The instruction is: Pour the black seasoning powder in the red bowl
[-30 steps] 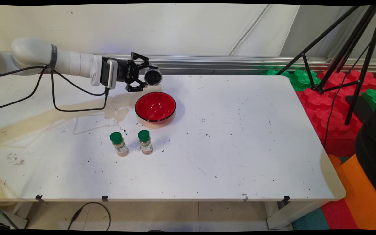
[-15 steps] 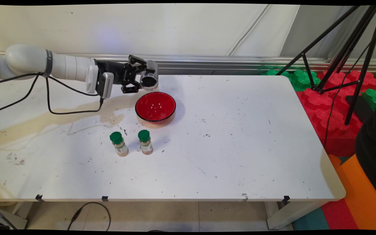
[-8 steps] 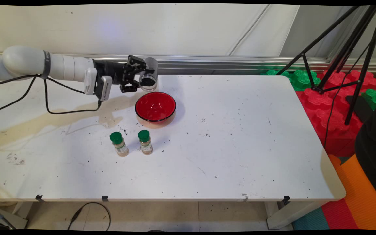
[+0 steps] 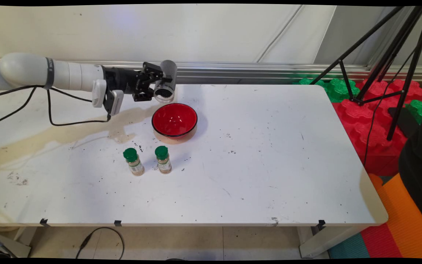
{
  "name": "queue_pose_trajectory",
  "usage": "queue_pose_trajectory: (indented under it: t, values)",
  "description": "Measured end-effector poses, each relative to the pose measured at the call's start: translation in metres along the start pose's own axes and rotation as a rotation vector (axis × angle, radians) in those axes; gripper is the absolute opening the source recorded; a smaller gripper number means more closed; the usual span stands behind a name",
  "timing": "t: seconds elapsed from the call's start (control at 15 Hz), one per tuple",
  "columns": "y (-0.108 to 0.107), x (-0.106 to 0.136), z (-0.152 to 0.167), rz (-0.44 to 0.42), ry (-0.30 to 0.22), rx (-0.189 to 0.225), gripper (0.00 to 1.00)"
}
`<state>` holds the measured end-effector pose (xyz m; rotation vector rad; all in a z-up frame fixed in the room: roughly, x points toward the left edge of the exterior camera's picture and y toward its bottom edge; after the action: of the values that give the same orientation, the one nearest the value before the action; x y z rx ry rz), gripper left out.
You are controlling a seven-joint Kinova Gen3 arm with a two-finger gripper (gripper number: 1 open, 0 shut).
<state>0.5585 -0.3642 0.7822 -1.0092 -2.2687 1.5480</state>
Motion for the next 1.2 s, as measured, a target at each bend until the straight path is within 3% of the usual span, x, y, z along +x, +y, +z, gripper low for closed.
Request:
queue_pose_trajectory:
  t: [0.67, 1.2]
  values:
    - [-0.0029, -0.0001, -0.0052, 0.145, -0.019, 0.009, 0.0]
    - [-0.0061, 0.0024, -0.0077, 0.206, -0.024, 0.017, 0.0]
